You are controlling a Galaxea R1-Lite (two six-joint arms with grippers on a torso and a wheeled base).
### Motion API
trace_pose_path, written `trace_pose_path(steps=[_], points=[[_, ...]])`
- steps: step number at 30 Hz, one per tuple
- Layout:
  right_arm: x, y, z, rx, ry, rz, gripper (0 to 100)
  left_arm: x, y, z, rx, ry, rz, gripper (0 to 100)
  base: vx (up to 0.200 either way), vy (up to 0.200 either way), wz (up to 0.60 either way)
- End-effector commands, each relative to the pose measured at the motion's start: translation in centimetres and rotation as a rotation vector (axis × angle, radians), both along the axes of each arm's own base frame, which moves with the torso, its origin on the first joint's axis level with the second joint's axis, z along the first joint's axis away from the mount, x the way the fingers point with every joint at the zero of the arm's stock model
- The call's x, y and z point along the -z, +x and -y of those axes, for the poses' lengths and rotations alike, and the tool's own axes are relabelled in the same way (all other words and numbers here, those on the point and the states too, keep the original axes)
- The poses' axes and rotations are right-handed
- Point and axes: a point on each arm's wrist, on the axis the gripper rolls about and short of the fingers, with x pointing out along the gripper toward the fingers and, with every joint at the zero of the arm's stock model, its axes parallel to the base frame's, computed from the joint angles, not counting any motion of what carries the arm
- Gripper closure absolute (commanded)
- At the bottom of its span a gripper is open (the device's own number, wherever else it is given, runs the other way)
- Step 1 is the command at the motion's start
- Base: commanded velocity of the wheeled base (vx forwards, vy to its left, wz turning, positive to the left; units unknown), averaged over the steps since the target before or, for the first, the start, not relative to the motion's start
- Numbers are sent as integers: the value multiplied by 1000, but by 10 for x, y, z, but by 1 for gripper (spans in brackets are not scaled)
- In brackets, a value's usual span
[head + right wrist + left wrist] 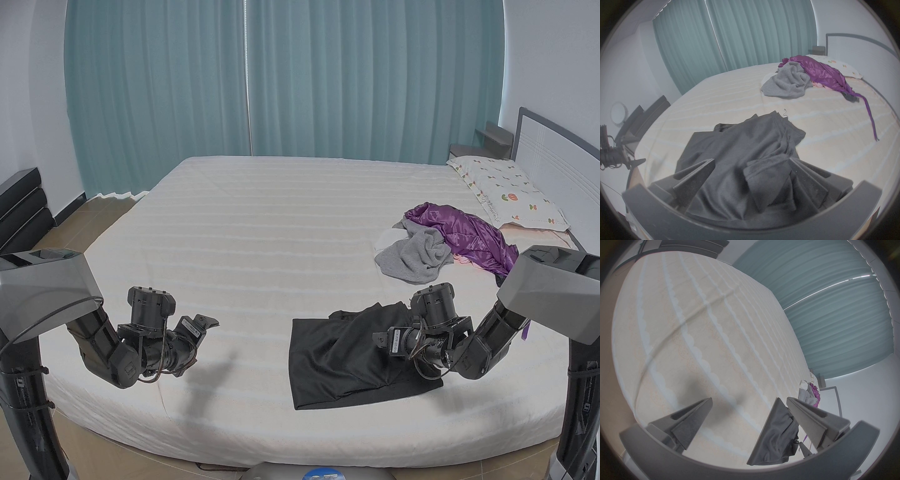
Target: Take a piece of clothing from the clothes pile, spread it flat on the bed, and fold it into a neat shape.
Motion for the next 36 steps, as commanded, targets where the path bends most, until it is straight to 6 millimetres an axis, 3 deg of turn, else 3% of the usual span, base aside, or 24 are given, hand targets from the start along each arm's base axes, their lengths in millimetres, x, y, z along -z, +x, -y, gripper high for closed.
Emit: trace_pose_path(steps=[1,5,6,14,21,25,35,36], points=[[10,2,-3,-13,-38,-14,0,2,0,0,-1,1,-5,0,0,0,0],[18,3,-2,-16,-69,-29,0,2,0,0,-1,1,-5,0,0,0,0],[18,3,-2,-16,-69,-29,100,2,0,0,-1,1,-5,0,0,0,0],[2,-3,16,12,-89,-58,100,2,0,0,0,1,-5,0,0,0,0],[-15,-28,46,54,-88,-87,100,2,0,0,-1,1,-5,0,0,0,0],[-10,-38,63,75,-81,-131,100,2,0,0,0,3,-4,0,0,0,0],[4,-51,73,71,-62,-215,100,2,0,0,0,1,-5,0,0,0,0],[4,-52,75,76,-62,-218,0,2,0,0,0,1,-5,0,0,0,0]])
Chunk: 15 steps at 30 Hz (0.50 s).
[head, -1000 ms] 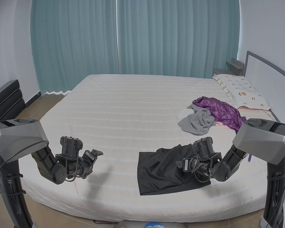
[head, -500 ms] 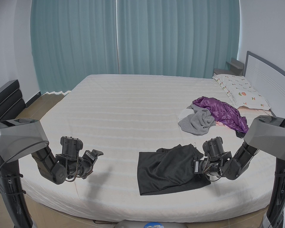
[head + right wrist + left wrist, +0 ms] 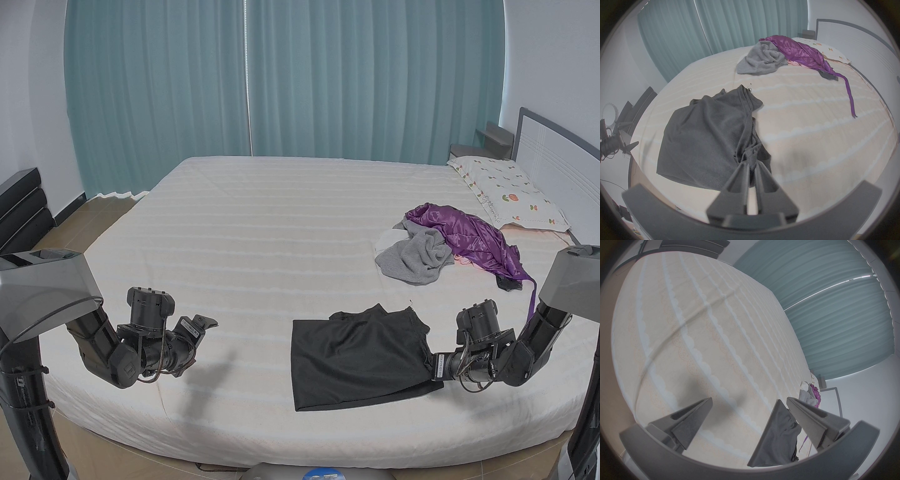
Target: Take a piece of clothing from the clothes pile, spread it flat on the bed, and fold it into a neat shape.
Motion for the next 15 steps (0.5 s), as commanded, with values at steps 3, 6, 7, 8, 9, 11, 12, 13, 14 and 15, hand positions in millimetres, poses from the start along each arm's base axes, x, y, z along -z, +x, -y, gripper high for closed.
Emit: trace_pose_path(steps=[3,6,7,8,9,11,12,13,14,15], points=[[4,-9,11,6,-8,-39,0,0,0,0,0,0,-1,0,0,0,0],[-2,-5,16,24,25,-17,0,0,0,0,0,0,-1,0,0,0,0],[-8,-2,18,25,44,4,0,0,0,0,0,0,-1,0,0,0,0],[-13,1,20,24,64,27,0,0,0,0,1,1,-1,0,0,0,0],[-19,5,21,20,90,51,0,0,0,0,0,2,-1,0,0,0,0],[-28,15,23,27,151,87,0,0,0,1,1,2,-1,0,0,0,0],[-32,24,22,41,193,108,0,0,0,1,1,2,-1,0,0,0,0],[-35,30,21,55,224,118,0,0,0,1,1,2,-1,0,0,0,0],[-35,39,20,74,256,122,0,0,0,1,1,2,1,0,0,0,0],[-33,44,19,83,272,123,0,0,0,1,1,3,0,0,0,0,0]])
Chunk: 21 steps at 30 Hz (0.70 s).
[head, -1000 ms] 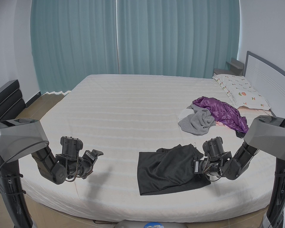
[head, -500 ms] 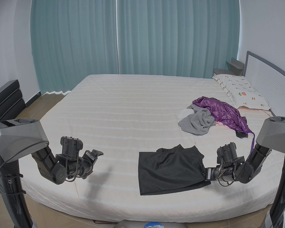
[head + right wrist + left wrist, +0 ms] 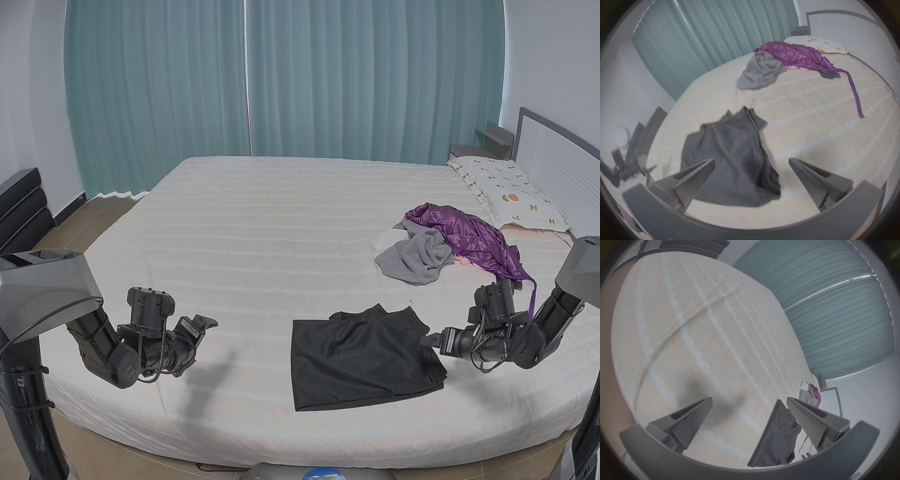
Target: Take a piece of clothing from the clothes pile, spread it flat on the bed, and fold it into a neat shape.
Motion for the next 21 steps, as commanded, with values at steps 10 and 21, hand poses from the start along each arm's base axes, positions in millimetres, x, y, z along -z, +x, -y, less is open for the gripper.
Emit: trace_pose_path(steps=[10,21], points=[[45,97,-16,68,155,48,0,0,0,0,-3,0,0,0,0,0,0],[60,148,-25,85,199,96,0,1,0,1,-2,0,-3,0,0,0,0]])
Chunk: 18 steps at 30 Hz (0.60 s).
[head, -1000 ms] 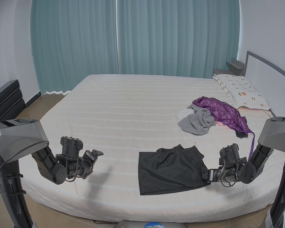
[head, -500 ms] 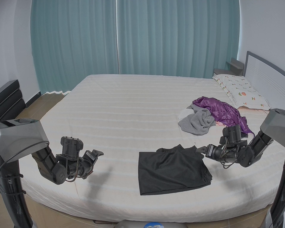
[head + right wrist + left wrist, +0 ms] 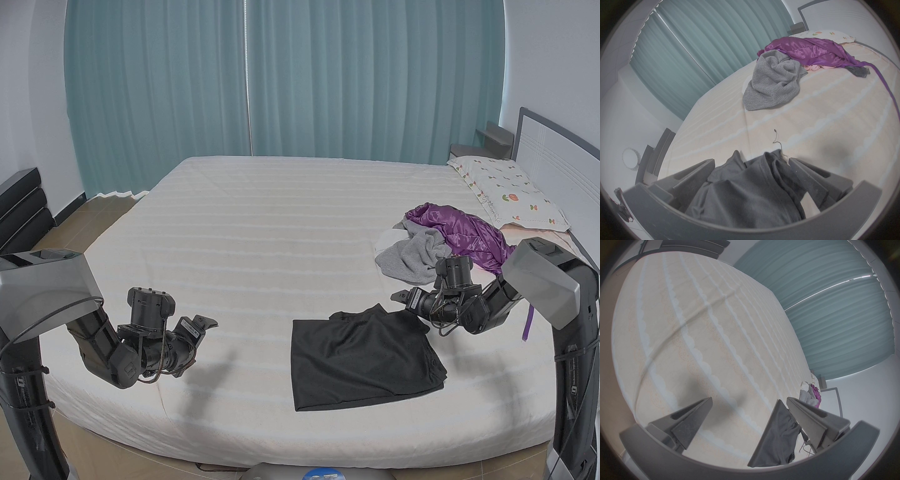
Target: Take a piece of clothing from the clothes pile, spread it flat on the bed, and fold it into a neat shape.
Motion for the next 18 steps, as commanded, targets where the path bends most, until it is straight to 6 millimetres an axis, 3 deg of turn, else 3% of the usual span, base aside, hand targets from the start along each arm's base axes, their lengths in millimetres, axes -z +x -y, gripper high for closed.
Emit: trace_pose_path(steps=[1,2,3,10,15,18], points=[[28,20,-4,9,18,-29,0,0,0,0,1,0,-1,0,0,0,0],[28,21,-5,9,17,-32,0,0,0,0,1,0,-1,0,0,0,0],[29,22,-5,9,17,-35,100,0,0,0,1,0,-1,0,0,0,0],[22,28,-4,18,22,-25,100,0,0,0,2,1,-1,0,0,0,0],[18,29,7,41,16,-36,100,0,0,0,2,1,-1,0,0,0,0],[14,33,24,83,22,-25,100,1,1,1,2,3,1,0,0,0,0]])
